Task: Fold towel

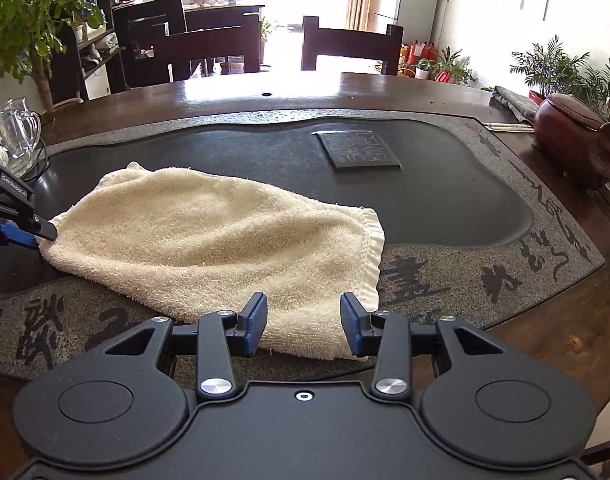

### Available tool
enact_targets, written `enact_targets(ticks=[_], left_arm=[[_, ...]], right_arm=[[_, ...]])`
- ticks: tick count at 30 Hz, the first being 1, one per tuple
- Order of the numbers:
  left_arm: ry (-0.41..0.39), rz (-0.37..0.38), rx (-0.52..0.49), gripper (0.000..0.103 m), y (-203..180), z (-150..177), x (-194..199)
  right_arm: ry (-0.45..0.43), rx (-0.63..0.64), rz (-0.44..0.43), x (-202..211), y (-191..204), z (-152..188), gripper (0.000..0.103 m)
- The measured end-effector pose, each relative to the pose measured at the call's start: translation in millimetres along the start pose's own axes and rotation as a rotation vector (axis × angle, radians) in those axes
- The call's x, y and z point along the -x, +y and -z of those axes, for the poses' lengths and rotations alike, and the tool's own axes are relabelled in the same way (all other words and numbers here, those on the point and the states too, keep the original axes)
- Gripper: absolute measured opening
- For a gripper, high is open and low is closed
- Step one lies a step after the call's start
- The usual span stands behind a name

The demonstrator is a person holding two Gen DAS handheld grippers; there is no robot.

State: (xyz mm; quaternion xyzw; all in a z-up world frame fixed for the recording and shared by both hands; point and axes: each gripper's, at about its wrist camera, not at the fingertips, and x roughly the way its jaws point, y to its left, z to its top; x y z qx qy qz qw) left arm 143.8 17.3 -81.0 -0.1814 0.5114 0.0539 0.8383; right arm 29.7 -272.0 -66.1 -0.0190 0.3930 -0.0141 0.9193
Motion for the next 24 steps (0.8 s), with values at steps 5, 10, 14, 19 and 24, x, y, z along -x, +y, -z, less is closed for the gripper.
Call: enact_targets(ticks=[5,10,14,19,24], left_arm=[[-0.01,0.004,-0.002,0.012,-1.3,-1.0,2.4],[-0.033,0.014,-0.009,0.009,-4.4,-3.1,7.8],[-0.049,0.014,-0.01,0.009,-4.7,-3.5,11.7],[-0.053,0.02,-0.008,0.009,-3.8,-4.2,14.3],[-0.064,0.039,-0.019,0.009,-8.9,-7.4,20.1]], right_arm=[[0.003,0.004,-0.005,-0.9,0.4,1.0,0.043],[0.019,-0.01,0.002,-5.2,-4.6,3.8,0.043],[0.056,-0.029,0.005,-12.7,-9.1,11.5,0.043],[0.074,-0.036,0.009,-14.2,-11.9,19.8,0.043],[0.046,-0.016,0.01,-7.4,-8.4,13.8,0.043]])
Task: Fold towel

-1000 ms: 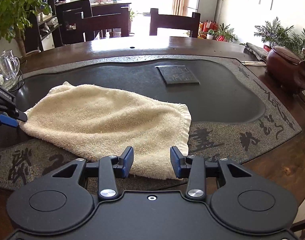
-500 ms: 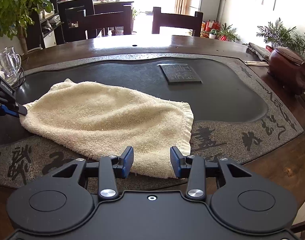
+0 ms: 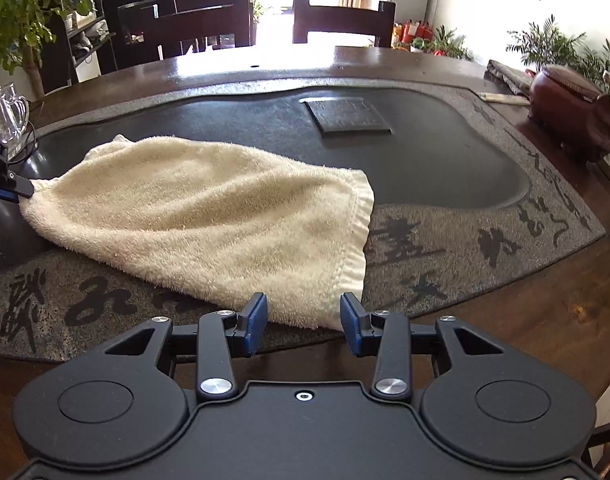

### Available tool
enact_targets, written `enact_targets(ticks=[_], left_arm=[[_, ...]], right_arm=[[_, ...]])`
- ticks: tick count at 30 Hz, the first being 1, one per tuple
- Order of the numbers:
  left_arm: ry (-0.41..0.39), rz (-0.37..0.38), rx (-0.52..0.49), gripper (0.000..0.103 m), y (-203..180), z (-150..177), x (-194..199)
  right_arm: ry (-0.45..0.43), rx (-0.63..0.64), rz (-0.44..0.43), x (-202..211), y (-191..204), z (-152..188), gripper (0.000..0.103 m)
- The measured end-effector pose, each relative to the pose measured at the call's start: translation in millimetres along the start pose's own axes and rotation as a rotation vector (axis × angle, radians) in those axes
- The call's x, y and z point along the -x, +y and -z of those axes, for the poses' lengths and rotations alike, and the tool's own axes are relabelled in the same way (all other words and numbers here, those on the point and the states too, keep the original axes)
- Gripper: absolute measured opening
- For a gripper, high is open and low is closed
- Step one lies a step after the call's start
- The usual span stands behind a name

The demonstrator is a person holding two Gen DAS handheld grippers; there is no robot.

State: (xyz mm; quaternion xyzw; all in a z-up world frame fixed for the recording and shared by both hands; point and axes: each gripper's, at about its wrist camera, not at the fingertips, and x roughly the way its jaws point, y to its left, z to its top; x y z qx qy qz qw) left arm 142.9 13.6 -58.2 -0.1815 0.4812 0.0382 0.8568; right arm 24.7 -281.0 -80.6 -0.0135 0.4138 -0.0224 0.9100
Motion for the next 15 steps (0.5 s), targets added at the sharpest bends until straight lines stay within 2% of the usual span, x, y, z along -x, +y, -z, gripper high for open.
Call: enact_targets(ticks=[9,15], left_arm=[[-0.001,0.024,-0.063,0.008,-14.0,-5.6,6.5],[0.016,0.047,-0.127,0.008,-25.3,-11.7,7.8]], right_arm=[[-0.041,0.077,-0.087,7.4,29.7,-18.4,0.043],[-0.061,0.192,-0.204,5.1,71.0,-30.2,0.043]])
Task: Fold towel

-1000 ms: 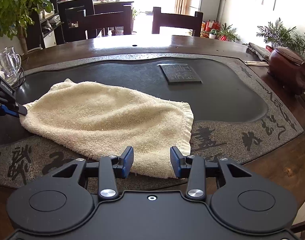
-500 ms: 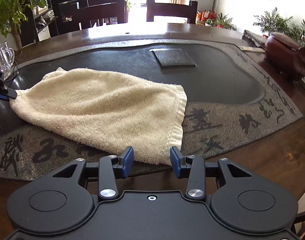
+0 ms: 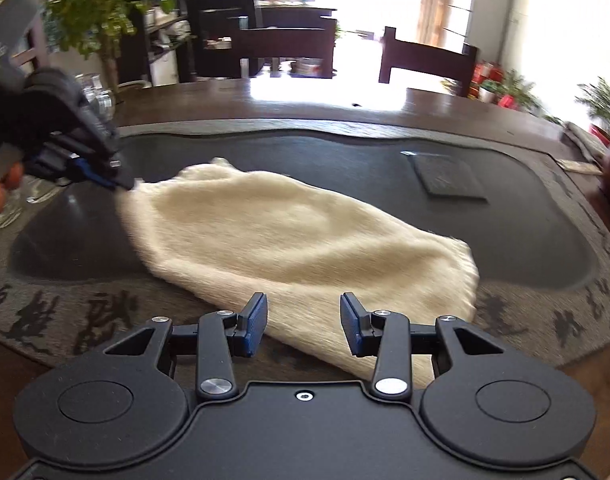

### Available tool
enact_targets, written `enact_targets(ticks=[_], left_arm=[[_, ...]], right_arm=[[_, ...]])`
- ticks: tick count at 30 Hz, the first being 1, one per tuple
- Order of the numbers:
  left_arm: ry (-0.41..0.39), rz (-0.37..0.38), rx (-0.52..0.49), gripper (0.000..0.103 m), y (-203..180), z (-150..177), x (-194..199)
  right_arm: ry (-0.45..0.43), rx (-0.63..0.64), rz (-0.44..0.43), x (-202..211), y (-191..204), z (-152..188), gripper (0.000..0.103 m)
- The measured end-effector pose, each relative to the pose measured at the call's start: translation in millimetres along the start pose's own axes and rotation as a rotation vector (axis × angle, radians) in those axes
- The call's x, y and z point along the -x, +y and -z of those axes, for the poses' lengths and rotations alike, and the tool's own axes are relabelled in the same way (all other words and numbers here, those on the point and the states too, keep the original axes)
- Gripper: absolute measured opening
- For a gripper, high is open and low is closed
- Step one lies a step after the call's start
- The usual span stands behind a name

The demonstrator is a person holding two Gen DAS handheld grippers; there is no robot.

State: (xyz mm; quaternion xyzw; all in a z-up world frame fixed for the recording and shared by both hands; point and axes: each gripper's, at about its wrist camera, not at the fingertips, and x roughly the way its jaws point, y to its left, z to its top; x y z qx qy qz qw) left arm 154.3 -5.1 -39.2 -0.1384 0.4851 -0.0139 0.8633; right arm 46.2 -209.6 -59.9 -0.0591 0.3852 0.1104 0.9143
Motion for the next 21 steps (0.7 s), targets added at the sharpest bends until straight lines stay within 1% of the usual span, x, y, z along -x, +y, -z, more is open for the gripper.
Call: enact_targets(ticks=[7,15,19,21], left_arm=[[0.013,0.021,-0.041,0.008,-6.1,-7.8,2.3],[0.031,0.037,-0.061,0.008,-5.5,-7.5,3.9],[0.041,0.042,-0.067,0.008,-4.4,-6.9,3.9],[0.043,0.047,-0.064,0.008,-3.6,-7.4,3.7]], right_arm=[[-0.032,0.113,-0.112,-18.9,38.9,-23.5,0.043],[-0.067,0.21,-0.195,-41.7,72.5,-45.8,0.043],[-0.081,0.251,-0.227,-50.6,83.3,-50.4,0.033],[-0.086,0.255,-0.221,-54.5,86.9,-51.3,0.017]])
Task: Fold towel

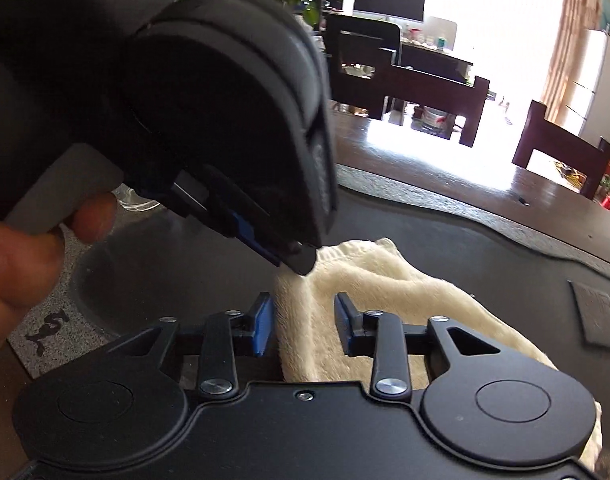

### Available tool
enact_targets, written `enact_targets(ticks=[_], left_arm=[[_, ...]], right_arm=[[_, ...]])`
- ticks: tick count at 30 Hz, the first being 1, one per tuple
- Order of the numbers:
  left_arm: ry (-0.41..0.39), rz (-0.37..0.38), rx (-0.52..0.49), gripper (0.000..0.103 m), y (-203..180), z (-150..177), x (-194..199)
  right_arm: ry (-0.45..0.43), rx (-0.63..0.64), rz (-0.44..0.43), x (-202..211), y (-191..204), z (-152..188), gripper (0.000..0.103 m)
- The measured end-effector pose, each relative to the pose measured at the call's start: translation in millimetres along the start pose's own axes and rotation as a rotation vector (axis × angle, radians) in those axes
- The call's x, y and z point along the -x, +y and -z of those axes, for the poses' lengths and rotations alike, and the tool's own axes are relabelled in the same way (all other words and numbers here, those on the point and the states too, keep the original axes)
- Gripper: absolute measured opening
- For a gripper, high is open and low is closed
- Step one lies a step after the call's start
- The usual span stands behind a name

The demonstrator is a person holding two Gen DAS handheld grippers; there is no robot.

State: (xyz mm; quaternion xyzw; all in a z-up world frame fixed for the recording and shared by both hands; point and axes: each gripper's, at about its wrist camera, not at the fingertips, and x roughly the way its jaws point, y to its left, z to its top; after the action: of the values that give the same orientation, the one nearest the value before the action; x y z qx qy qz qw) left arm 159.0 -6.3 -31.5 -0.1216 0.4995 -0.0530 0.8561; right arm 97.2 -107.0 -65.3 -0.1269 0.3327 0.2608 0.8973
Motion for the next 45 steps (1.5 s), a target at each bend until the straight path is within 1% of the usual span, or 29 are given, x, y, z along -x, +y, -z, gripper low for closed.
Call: enact_targets(ticks=[3,5,11,12,15,16,19,23,24,27,31,34,40,45], left_arm=[[0.001,0.007,-0.001,0.008,0.5,-0.7,-0.7],[-0.001,0.008,-0.003,0.008,1.3,-0.7,-0.9],[0.002,0.039,0.047,0.01,11.6,-2.1,0.8],[0.0,0.045,0.053,0.012,13.2,-2.5,1.3],[-0.002,0.032,0.079,0.03,17.5,-3.9,1.0],[-0.004,0.029,0.089,0.032,19.4,-4.4,0.7],[0.006,0.03,0.124,0.033,25.7,-7.4,-4.2],[0.038,0.055,0.192,0.035,32.9,-13.8,-13.9],[0.039,0.056,0.214,0.035,35.1,-15.0,-15.0],[0.029,0.047,0.236,0.036,38.4,-18.7,-17.7],[0.035,0.053,0.266,0.037,42.3,-24.4,-26.3],[0.044,0.073,0.265,0.039,40.8,-28.4,-33.4],[0.052,0.051,0.21,0.042,34.0,-37.2,-44.6],[0.082,0.059,0.24,0.046,38.2,-38.4,-55.3]], right_arm=[[-0.007,-0.023,-0.007,-4.4,0.6,-1.6,0.007],[-0.01,-0.04,-0.004,-4.5,1.1,-1.9,0.007],[-0.01,-0.099,-0.009,0.3,-1.6,-1.1,0.006],[-0.013,-0.108,-0.007,2.3,-1.7,-1.2,0.006],[-0.02,-0.129,-0.003,8.9,-1.6,-1.0,0.006],[-0.022,-0.13,0.001,10.6,-1.4,-0.9,0.006],[-0.027,-0.136,0.009,16.4,-0.8,0.5,0.006],[-0.025,-0.138,0.017,19.7,-1.1,0.8,0.006],[-0.025,-0.139,0.018,20.0,-0.9,1.0,0.006],[-0.026,-0.128,0.013,22.0,2.2,2.1,0.006],[-0.026,-0.115,0.01,21.7,5.9,5.1,0.006],[-0.027,-0.102,0.009,23.7,9.4,7.5,0.006],[-0.03,-0.075,0.006,20.7,9.3,7.8,0.006],[-0.037,-0.073,0.007,20.1,6.9,7.6,0.006]])
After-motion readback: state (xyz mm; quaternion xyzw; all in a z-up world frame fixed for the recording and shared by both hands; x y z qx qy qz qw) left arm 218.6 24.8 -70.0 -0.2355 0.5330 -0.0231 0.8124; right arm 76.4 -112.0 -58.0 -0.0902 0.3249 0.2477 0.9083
